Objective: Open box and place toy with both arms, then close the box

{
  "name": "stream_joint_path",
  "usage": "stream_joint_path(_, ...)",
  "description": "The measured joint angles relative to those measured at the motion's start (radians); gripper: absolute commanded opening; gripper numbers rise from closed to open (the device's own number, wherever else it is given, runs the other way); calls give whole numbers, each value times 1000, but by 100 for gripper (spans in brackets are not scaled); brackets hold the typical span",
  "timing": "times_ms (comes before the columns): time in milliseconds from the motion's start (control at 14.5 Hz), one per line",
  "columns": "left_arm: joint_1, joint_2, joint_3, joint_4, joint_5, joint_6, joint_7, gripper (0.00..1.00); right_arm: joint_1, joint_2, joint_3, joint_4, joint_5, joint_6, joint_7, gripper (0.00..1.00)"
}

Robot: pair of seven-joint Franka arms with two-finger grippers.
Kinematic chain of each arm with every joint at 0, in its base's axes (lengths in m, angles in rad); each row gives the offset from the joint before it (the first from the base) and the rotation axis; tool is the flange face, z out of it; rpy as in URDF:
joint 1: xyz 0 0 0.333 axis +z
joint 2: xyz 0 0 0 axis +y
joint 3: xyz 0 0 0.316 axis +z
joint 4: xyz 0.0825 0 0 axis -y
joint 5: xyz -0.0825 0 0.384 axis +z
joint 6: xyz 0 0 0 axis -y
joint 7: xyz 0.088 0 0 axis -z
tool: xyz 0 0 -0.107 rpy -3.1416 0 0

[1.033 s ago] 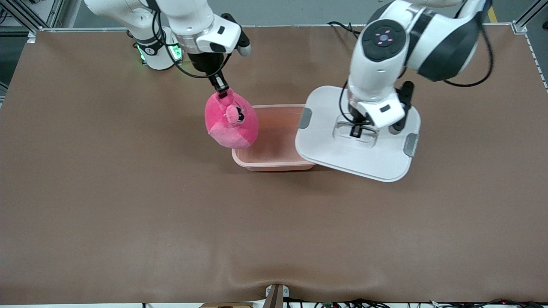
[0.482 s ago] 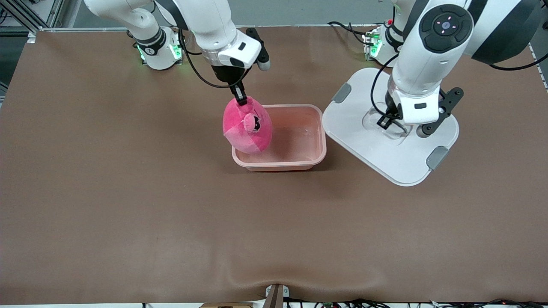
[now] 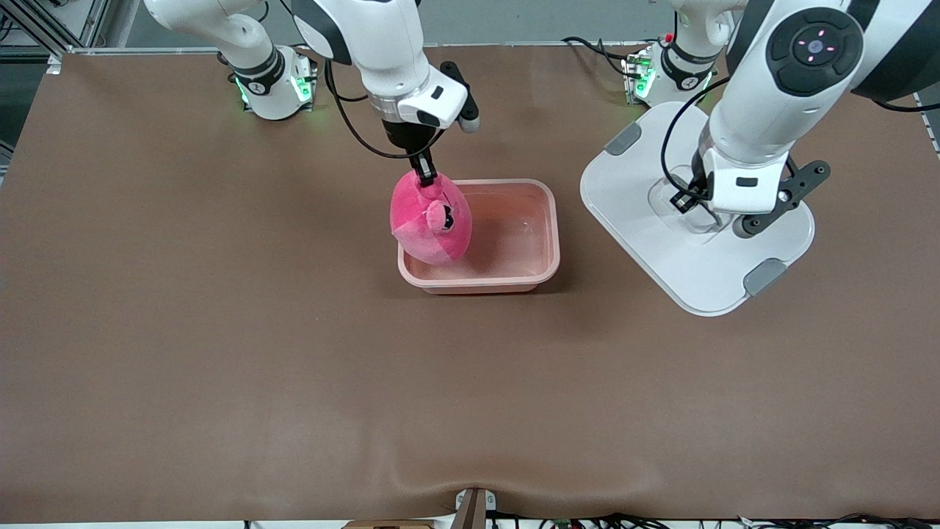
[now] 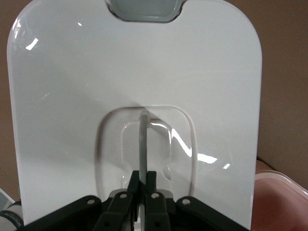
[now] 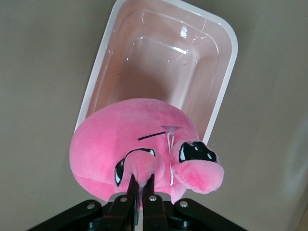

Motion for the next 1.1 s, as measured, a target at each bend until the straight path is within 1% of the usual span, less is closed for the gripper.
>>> stream_joint_path(138, 1, -3, -1, -2, -23, -3, 1, 0, 0, 9, 0, 0, -9, 3, 3, 0)
stream_joint_path(207, 0, -4, -2, -4, -37, -4, 0, 0, 0, 11, 0, 0, -16, 4, 6, 4)
stream_joint_path(275, 0, -4, -3, -7, -44, -4, 0, 0, 0, 12, 0, 0, -19, 5, 8, 57)
stream_joint_path(344, 0, -4, -3, -10, -48, -4, -1, 0, 0, 13, 0, 0, -20, 5, 20, 100)
stream_joint_path(757, -2, -5, -7, -34, -50, -5, -17, 0, -1, 3, -4, 7, -23, 1, 78, 100)
stream_joint_path(964, -3, -5, -26, -37, -52, -4, -74, 0, -26, -45, -16, 20, -23, -83, 84, 100)
stream_joint_path(1102, -8, -4, -68, -42, -53, 9, -185, 0, -74, -96, -25, 21, -17, -144, 88, 100)
